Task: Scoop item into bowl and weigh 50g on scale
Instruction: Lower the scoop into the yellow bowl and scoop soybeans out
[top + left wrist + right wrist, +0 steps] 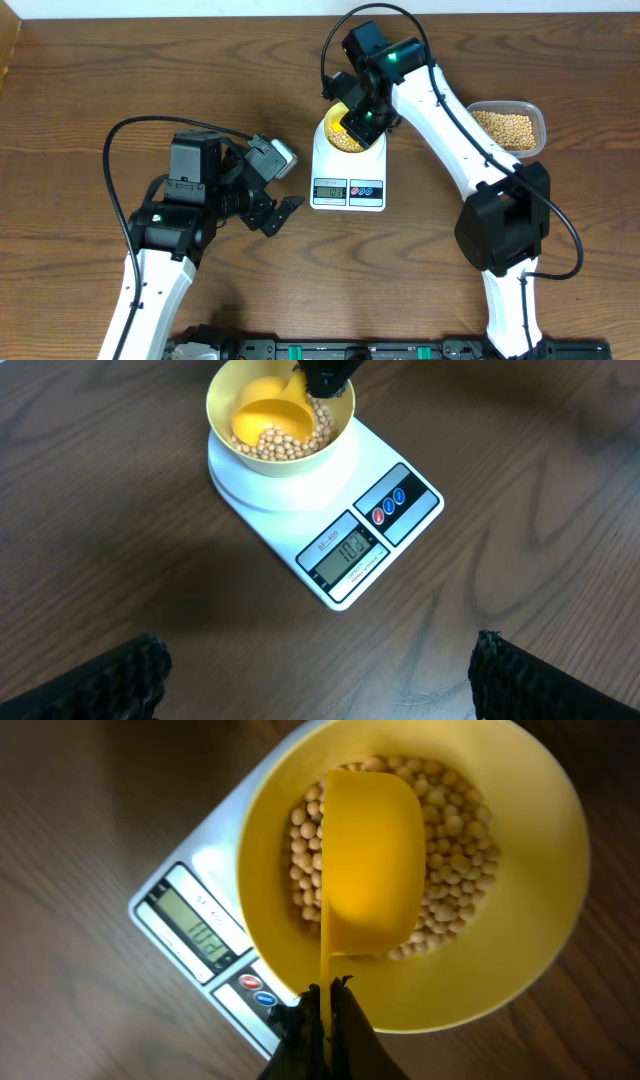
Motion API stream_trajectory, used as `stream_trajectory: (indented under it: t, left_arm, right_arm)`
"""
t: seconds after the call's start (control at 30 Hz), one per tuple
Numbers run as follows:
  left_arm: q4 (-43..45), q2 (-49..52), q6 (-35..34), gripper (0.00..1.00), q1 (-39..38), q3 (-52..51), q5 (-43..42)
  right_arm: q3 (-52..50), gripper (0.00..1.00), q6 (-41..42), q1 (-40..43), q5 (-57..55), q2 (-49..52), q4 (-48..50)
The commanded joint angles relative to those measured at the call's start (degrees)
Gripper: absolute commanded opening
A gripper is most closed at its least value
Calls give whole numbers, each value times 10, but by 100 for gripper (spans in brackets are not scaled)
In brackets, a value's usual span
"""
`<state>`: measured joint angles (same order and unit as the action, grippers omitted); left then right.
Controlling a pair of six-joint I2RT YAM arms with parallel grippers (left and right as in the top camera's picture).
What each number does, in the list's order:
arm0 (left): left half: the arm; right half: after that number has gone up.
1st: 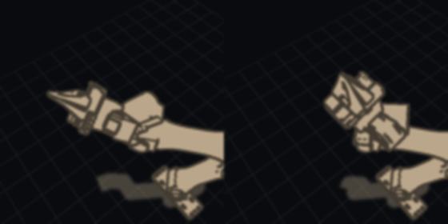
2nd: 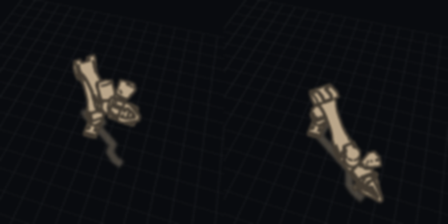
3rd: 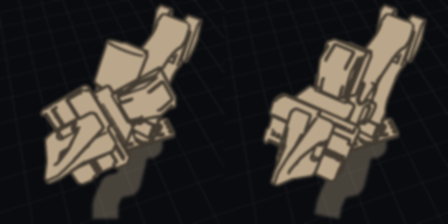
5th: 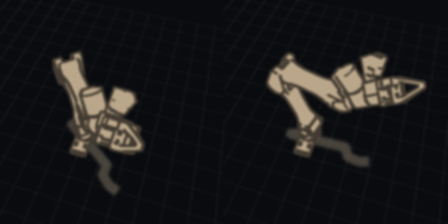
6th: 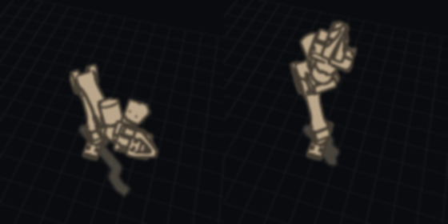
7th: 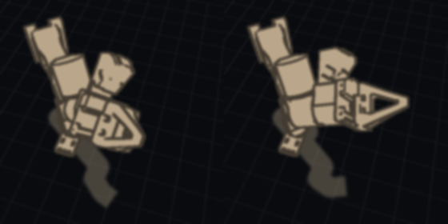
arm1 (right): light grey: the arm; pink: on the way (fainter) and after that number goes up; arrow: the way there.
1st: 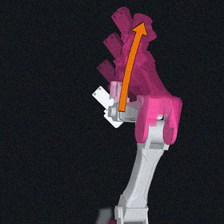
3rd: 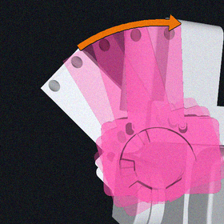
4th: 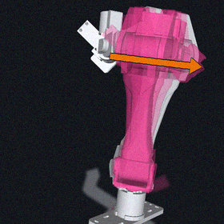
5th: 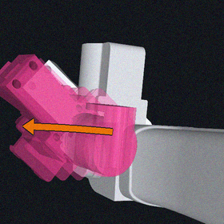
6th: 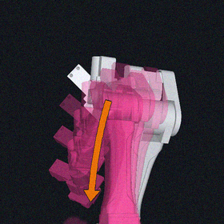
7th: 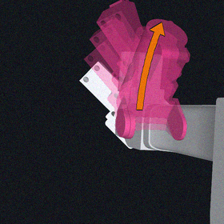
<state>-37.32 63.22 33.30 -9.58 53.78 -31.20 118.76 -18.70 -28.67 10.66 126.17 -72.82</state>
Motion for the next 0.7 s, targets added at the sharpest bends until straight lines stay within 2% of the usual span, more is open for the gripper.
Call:
stream_trajectory:
  t: [0.0,0.67]
  left_arm:
    - [-2,0,8,98,3,-1,-5]
    - [-2,0,7,98,3,-1,-5]
  right_arm:
    - [-1,1,-6,4,27,5,-1]
    - [-1,1,7,75,198,5,-14]
